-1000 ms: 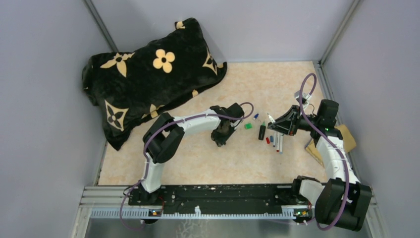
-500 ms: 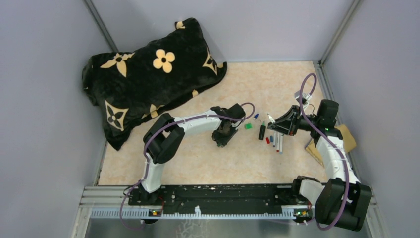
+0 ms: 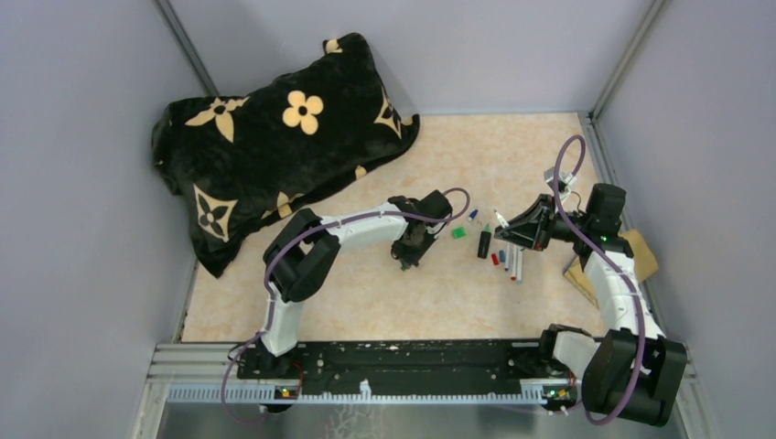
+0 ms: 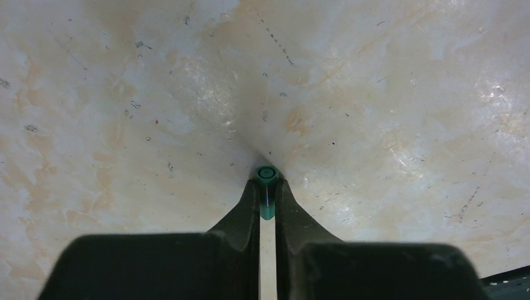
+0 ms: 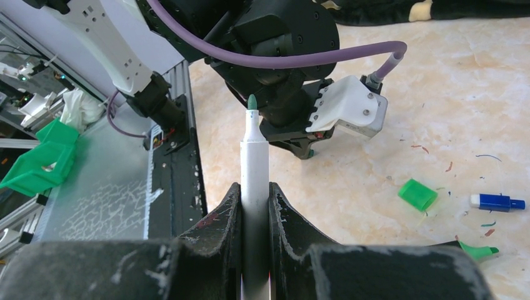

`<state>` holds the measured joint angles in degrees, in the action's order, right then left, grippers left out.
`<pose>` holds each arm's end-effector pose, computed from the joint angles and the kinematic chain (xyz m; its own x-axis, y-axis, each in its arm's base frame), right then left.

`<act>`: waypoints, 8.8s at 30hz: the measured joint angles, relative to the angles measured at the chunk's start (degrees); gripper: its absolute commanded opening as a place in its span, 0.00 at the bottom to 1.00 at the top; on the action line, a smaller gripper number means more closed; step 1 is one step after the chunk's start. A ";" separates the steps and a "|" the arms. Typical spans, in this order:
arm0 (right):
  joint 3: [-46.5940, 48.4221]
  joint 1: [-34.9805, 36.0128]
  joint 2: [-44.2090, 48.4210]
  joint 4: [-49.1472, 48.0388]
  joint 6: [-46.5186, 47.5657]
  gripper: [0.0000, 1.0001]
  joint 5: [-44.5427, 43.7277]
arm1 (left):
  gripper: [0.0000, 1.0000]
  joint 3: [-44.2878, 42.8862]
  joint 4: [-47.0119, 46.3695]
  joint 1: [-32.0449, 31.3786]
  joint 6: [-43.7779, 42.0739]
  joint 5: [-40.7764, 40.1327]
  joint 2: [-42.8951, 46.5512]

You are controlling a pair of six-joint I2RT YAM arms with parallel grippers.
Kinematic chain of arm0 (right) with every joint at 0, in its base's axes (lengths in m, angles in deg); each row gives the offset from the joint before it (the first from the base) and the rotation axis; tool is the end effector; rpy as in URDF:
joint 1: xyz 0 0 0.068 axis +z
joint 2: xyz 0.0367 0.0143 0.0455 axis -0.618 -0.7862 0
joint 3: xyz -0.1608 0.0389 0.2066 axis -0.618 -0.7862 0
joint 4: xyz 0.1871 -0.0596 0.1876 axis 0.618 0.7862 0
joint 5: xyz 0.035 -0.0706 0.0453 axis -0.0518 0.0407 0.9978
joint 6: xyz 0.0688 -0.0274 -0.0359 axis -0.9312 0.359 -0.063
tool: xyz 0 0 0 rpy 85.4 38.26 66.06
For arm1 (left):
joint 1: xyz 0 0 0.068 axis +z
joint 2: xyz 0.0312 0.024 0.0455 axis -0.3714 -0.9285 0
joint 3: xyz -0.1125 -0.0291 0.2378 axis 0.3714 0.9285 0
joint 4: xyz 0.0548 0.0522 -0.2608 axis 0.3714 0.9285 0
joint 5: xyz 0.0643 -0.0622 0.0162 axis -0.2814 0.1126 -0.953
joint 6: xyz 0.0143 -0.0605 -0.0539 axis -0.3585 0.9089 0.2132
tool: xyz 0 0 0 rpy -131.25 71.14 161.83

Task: Insert the pens into the pen caps
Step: Insert the pen cap onto the pen, then press the pen cap onto the pen.

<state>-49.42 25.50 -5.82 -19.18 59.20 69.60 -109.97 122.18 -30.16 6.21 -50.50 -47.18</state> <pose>0.2268 0.0223 0.2484 -0.4268 0.0893 -0.8999 -0.8639 0.2538 0.4350 0.2577 -0.3187 0.1110 -0.7005 0.6740 -0.2345 0.6823 0.7289 0.0567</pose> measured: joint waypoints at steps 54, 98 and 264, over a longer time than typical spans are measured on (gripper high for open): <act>16.35 20.52 -1.57 -4.48 -22.03 0.00 -13.84 | 0.00 37.81 -102.53 4.55 62.49 4.37 32.65; 14.84 22.69 -3.69 -5.11 -21.62 0.00 -16.52 | 0.00 36.94 -107.86 2.99 65.57 4.35 28.92; 3.76 21.55 -1.14 -31.93 -30.58 0.00 -9.31 | 0.31 30.27 -101.57 2.84 44.28 23.65 29.33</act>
<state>-45.66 47.06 -6.95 -51.12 28.62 60.29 -79.70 20.61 -27.32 50.49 -26.86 -17.85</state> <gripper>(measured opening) 0.129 0.345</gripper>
